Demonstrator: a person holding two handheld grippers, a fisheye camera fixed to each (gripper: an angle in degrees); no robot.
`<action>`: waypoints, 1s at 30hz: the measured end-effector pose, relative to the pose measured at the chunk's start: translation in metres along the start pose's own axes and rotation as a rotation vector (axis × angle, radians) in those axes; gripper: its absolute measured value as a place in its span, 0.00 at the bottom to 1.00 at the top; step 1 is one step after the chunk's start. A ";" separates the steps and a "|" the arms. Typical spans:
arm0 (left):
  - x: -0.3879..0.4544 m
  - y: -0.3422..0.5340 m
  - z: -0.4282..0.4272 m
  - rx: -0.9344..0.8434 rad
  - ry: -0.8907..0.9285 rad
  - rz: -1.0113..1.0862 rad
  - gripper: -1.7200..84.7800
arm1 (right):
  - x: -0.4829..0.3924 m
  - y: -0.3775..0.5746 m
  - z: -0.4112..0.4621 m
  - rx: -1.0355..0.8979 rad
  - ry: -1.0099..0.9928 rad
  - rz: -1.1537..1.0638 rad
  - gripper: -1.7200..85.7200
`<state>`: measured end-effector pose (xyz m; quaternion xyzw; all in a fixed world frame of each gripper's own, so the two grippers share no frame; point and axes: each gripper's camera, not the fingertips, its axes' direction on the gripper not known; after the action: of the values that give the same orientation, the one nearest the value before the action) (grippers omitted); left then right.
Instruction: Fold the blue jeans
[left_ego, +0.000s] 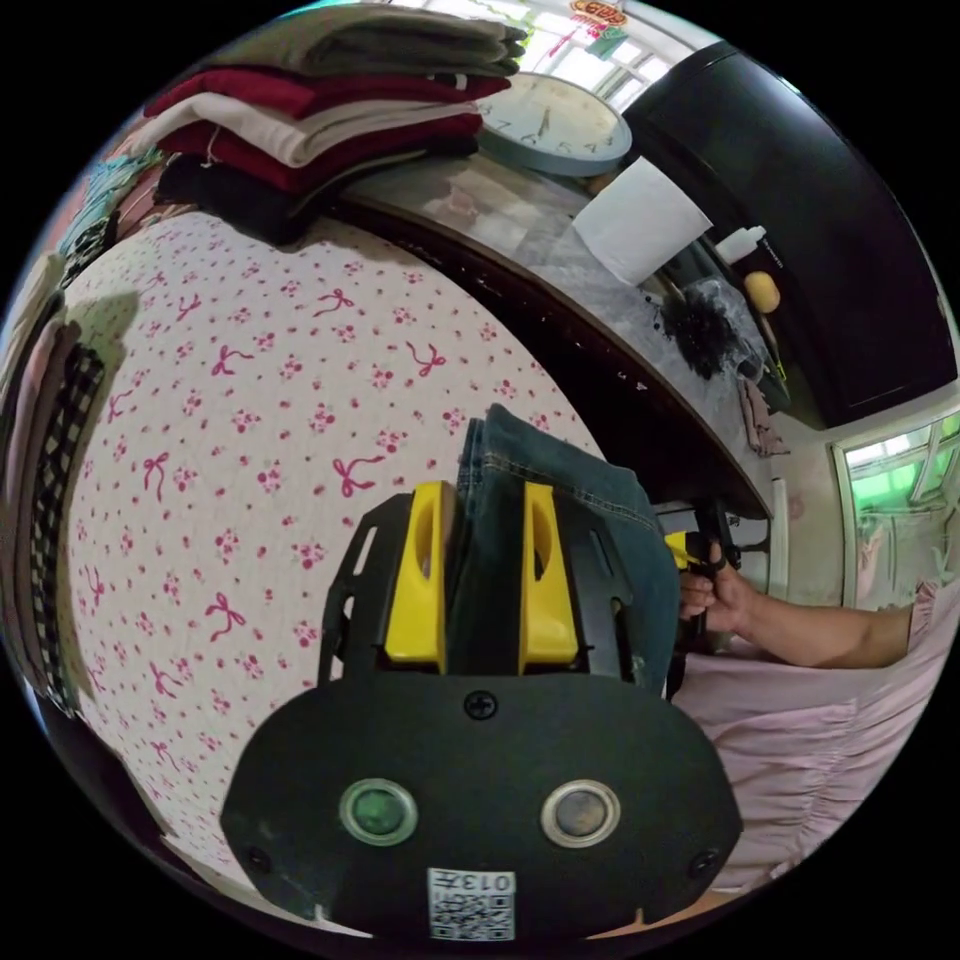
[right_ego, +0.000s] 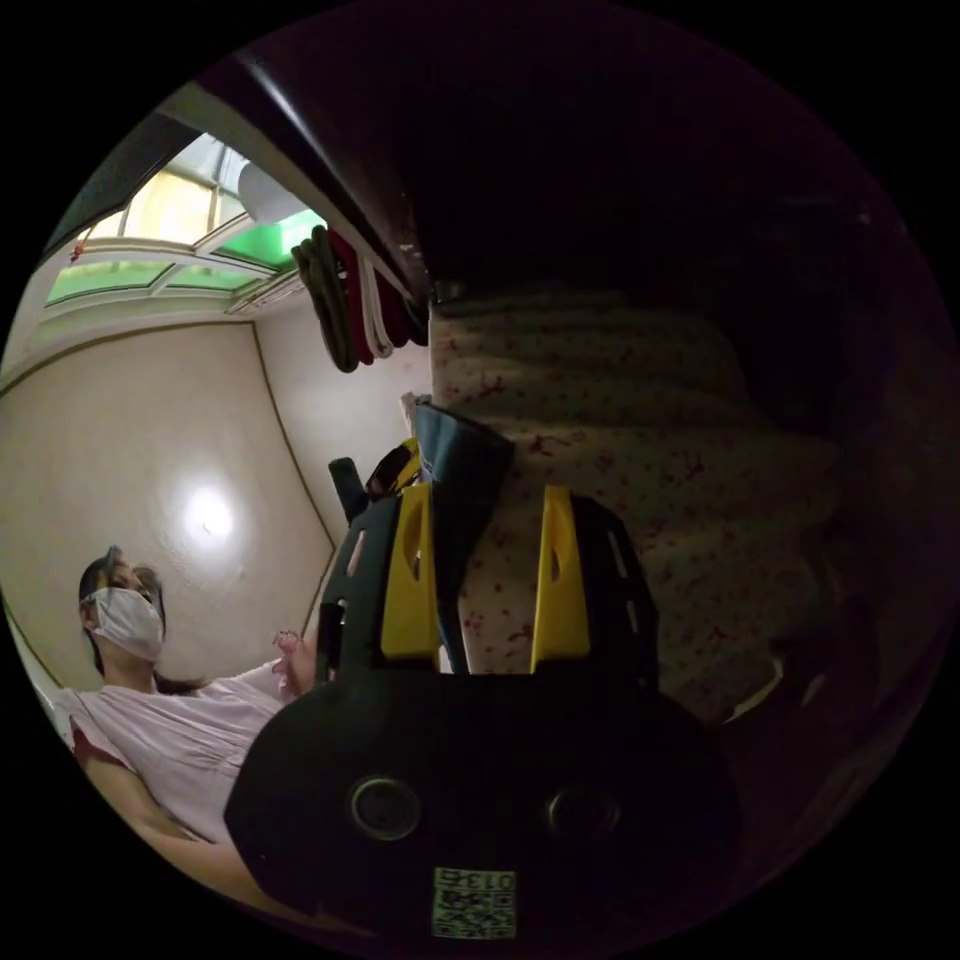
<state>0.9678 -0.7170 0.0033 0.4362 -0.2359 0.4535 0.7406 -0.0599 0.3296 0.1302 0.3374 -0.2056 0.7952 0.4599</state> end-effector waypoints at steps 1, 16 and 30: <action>-0.003 0.000 -0.001 0.017 -0.009 -0.006 0.15 | 0.000 -0.001 0.001 -0.004 -0.006 0.000 0.18; -0.021 0.055 -0.056 0.164 0.098 0.010 0.07 | -0.124 0.044 0.059 -0.126 -0.065 -0.291 0.04; -0.055 0.361 -0.184 0.596 0.097 -0.196 0.06 | -0.360 0.312 0.347 -0.927 0.142 -1.087 0.04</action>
<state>0.6163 -0.5096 0.0245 0.6325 -0.0137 0.4497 0.6306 -0.0850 -0.2589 0.1027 0.1095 -0.2945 0.3047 0.8991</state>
